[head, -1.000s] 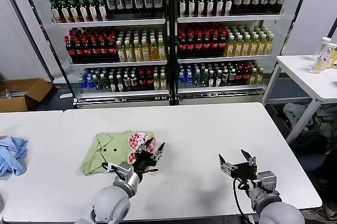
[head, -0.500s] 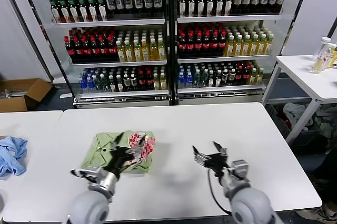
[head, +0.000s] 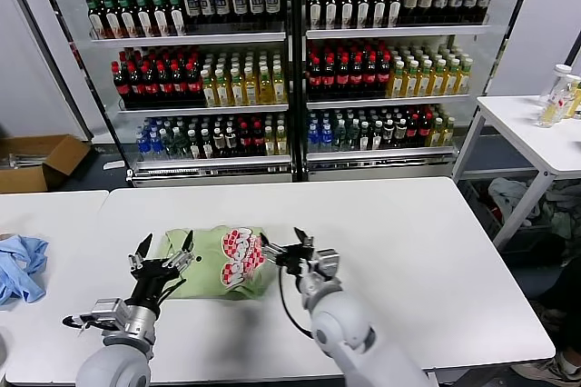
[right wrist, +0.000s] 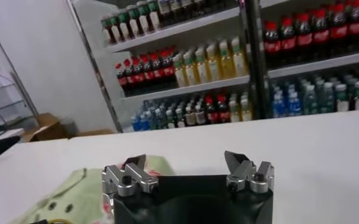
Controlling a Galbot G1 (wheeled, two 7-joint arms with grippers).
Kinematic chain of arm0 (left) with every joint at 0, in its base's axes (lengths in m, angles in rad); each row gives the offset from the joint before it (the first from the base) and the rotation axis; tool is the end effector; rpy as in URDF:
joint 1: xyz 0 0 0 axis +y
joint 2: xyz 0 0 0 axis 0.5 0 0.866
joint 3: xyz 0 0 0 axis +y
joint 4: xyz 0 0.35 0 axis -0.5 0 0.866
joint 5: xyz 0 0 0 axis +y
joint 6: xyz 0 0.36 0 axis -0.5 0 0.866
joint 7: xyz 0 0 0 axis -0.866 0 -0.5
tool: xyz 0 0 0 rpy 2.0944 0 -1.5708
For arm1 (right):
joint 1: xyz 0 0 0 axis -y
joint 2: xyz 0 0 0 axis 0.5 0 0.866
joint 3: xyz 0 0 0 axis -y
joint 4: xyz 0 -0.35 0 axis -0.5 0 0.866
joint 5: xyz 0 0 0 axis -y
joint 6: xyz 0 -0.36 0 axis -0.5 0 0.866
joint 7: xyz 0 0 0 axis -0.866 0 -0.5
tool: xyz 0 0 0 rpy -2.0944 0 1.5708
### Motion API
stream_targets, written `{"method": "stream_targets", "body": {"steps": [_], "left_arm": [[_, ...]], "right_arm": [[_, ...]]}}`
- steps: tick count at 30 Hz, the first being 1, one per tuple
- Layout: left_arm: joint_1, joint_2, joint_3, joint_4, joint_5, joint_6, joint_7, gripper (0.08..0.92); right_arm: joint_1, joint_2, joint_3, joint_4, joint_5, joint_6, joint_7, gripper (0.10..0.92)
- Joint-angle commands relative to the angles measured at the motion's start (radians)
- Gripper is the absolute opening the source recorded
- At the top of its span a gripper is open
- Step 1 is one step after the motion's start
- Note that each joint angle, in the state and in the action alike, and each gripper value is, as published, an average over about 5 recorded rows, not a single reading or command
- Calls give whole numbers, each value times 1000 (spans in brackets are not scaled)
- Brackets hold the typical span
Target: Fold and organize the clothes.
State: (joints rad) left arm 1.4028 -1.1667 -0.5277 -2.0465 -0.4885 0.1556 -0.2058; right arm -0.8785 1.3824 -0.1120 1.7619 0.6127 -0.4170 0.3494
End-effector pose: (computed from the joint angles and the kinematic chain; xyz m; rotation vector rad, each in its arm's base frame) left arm 0.2409 0.0740 -0.2705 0.0220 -3.0503 0.1406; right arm 0.3334 0.1534 -0.2637 0.5985 -2.7196 -0.2768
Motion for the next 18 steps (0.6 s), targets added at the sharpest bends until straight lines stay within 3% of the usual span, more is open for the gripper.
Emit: {"method": "stream_targets", "body": {"steps": [1,7,18], "left_arm": [[46,-12,-59,-8,18,-18,-20,823],[49,-11,-56,-6,21,-21,-20,823],[48,-11,-43,-2,18,-24,-20,823]], "right_arm": [[90,173,-88,-208,-3,11,69,823],[83,176,-77,-256,-6,11,76,766],[103,129,-56,-302,-90,-35,40,446]]}}
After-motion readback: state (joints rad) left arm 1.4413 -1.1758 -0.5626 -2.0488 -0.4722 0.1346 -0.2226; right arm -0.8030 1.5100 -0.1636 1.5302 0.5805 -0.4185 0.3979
